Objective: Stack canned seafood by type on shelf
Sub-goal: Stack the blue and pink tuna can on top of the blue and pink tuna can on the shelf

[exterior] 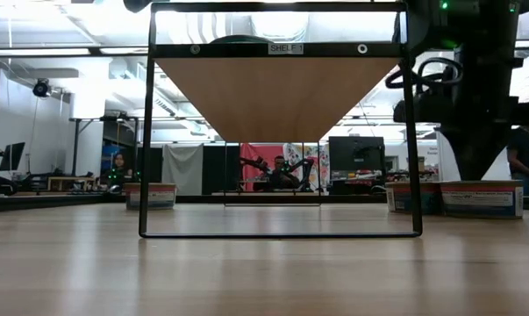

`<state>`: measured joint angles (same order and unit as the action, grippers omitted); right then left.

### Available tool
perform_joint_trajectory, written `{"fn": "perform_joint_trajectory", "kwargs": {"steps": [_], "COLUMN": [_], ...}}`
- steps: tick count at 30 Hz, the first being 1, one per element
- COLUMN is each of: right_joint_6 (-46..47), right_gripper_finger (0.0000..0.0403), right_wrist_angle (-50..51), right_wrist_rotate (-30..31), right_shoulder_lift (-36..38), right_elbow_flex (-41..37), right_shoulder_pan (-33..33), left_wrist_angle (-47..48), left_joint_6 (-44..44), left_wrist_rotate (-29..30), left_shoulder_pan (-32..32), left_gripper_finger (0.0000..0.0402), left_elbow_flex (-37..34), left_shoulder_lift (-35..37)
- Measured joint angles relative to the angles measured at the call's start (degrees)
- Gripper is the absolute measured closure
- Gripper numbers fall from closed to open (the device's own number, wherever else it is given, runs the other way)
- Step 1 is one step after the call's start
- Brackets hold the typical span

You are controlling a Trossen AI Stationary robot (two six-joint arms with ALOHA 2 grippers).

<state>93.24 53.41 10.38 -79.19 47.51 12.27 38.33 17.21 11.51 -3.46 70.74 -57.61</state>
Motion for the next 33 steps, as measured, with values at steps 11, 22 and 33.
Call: {"fn": "perform_joint_trajectory", "kwargs": {"steps": [11, 22, 33], "right_joint_6": [1.3, 7.4, 9.2], "right_gripper_finger": [0.039, 0.039, 0.039], "right_wrist_angle": [-5.1, -23.1, -19.1], "right_wrist_rotate": [-8.4, -7.3, -8.2], "right_shoulder_lift": [-0.1, -5.4, -8.7], "right_elbow_flex": [1.3, 2.3, 7.4], "right_shoulder_pan": [3.6, 10.9, 15.0], "left_wrist_angle": [-2.2, -1.9, -1.9], "left_joint_6": [-3.6, -4.7, -6.2], "left_wrist_rotate": [0.0, 0.0, 0.0], "left_shoulder_pan": [0.0, 0.0, 0.0], "left_gripper_finger": [0.0365, 0.0365, 0.0365], "left_elbow_flex": [0.0, 0.0, 0.0], "left_shoulder_lift": [0.2, 0.1, 0.1]}}
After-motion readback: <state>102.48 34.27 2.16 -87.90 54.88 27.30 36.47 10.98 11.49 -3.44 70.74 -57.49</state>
